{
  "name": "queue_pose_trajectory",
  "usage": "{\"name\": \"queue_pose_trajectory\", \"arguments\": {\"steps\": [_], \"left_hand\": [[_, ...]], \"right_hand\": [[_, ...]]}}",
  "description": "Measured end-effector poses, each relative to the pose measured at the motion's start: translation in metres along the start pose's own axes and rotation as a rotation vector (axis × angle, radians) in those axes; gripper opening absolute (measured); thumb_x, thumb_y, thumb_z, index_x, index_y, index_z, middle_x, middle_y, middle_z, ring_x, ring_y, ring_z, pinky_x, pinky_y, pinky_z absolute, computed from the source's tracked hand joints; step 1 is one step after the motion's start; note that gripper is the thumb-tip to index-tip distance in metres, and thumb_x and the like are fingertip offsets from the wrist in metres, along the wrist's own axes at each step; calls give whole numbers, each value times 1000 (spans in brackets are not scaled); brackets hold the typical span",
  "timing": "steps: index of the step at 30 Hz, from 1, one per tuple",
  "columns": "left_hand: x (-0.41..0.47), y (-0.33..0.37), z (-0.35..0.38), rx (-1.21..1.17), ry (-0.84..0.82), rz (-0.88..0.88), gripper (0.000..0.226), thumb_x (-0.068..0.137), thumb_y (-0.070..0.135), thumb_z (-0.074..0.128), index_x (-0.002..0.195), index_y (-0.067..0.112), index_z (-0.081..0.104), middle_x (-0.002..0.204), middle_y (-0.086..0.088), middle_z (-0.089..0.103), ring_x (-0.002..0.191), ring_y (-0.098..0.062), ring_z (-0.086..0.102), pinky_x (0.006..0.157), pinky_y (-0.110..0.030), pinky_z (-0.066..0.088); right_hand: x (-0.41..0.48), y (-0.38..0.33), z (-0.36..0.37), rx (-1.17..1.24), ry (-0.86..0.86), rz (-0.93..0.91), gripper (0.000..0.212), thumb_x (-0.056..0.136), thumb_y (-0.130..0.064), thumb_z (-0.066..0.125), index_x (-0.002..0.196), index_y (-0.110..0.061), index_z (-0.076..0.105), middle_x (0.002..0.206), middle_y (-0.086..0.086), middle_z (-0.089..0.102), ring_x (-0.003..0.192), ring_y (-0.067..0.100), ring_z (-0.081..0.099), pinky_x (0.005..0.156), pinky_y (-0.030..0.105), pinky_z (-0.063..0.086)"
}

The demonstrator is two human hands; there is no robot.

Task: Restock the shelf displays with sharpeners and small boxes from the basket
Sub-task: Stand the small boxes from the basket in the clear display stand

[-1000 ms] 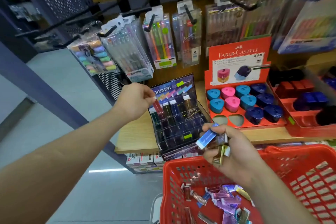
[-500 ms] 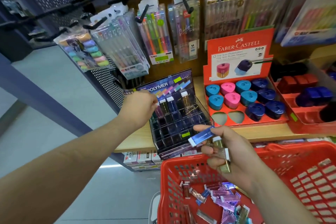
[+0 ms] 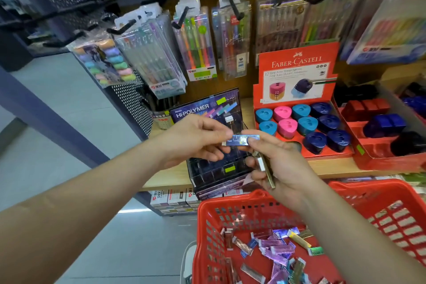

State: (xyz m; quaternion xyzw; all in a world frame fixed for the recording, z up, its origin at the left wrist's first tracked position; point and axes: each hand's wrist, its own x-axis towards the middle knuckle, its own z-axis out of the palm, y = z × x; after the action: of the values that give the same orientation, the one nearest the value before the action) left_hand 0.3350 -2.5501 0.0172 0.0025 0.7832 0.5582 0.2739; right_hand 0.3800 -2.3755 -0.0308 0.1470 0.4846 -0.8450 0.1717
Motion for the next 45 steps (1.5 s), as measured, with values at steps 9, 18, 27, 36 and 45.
{"name": "queue_pose_trajectory", "arguments": {"steps": [9,18,27,36,45], "left_hand": [[6,-1,-42,204,501,204,13,87,6,65,99,8,71,83,-11,73,77,-20,69,75,-25,59],[31,-19,-39,657,653,275,7,84,22,73,88,15,73,74,1,71,70,-12,68,76,-30,58],[56,-26,-20,1025,560,324,18,92,29,62,101,17,72,91,1,73,83,-16,66,82,-33,54],[65,-27,-7,1415,486,294,23,97,31,51,106,15,63,103,-5,62,92,-26,62,76,-37,51],[41,18,20,109,109,47,25,91,27,61,96,4,70,80,-12,70,62,-14,64,60,-22,57]], "right_hand": [[-6,3,-11,314,-54,86,52,69,-12,71,119,-12,62,85,6,56,60,9,45,48,18,36],[-6,-4,-28,475,-101,86,78,46,-9,89,120,-3,66,87,13,63,69,13,57,55,17,48],[-8,-9,-34,409,-66,166,31,88,-5,48,110,8,66,106,30,68,96,41,69,72,29,59],[-8,-10,-38,178,-27,120,26,94,-16,56,117,-5,62,93,16,74,51,11,58,35,14,36],[-7,-10,-34,121,-23,6,22,78,-14,65,100,-10,66,72,6,65,50,9,45,37,15,34]]}}
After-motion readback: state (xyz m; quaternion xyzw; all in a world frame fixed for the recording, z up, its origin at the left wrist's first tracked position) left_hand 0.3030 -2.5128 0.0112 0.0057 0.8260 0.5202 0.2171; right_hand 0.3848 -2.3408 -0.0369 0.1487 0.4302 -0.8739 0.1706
